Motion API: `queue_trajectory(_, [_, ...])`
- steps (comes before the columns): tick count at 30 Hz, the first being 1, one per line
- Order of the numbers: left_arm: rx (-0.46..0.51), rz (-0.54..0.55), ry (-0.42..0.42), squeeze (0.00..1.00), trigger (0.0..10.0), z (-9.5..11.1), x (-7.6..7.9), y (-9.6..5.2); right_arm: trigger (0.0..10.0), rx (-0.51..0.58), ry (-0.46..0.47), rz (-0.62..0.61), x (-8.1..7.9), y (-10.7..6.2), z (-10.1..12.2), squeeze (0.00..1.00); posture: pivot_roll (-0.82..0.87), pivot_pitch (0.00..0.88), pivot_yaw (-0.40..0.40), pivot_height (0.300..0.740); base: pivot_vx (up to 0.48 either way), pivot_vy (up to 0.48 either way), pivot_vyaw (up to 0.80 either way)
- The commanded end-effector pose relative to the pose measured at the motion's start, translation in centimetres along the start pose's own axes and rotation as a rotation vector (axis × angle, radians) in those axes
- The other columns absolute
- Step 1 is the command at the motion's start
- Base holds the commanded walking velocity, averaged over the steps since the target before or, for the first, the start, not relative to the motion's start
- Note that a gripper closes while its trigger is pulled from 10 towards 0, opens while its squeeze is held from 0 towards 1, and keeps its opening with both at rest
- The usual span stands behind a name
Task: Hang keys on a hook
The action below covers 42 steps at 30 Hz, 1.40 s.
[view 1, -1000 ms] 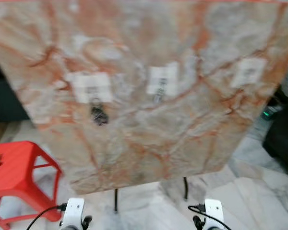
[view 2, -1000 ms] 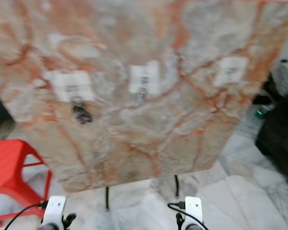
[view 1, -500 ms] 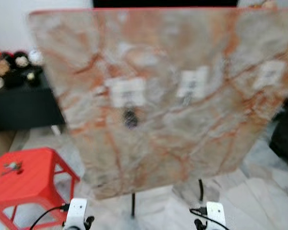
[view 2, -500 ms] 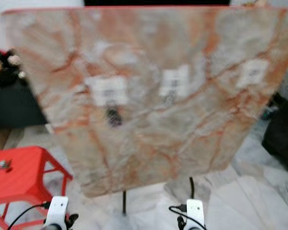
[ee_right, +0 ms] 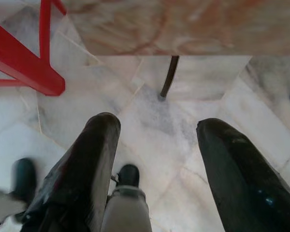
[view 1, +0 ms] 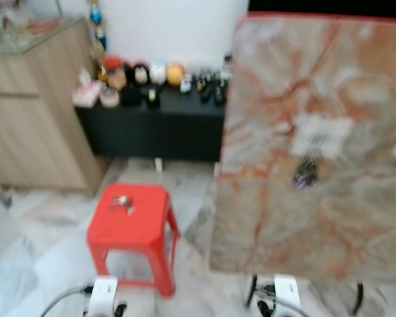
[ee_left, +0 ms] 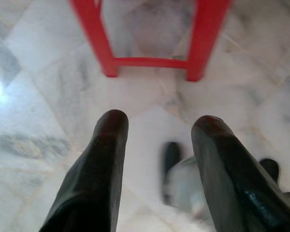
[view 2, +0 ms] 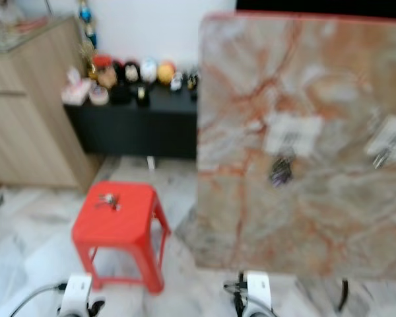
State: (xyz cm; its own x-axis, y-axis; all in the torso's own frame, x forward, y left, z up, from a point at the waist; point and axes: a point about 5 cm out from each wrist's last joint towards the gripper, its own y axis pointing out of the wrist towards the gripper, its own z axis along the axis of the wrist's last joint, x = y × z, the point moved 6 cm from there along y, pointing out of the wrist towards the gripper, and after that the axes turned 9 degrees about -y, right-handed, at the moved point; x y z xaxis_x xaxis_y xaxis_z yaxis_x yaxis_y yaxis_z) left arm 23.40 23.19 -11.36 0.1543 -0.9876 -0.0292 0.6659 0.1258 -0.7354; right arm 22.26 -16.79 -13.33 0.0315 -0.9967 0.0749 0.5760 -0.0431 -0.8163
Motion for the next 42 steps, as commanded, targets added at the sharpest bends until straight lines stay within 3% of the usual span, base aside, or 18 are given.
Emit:
queue_trajectory(1, [-0.009,0.014,0.016,0.0,10.0,-0.16,-0.65,-0.08,10.0,0.001,0.006,0.006,-0.29,0.03,0.17,0.0,0.05,0.0,-0.087,0.737,0.0,0.48,0.0])
queue_trajectory(42, [-0.022,0.012,0.019,0.0,10.0,-0.5,-0.4,-0.08,10.0,0.009,0.045,-0.012,-0.04,0.05,0.38,0.0,0.04,0.0,-0.093,0.737,0.0,0.48,0.0])
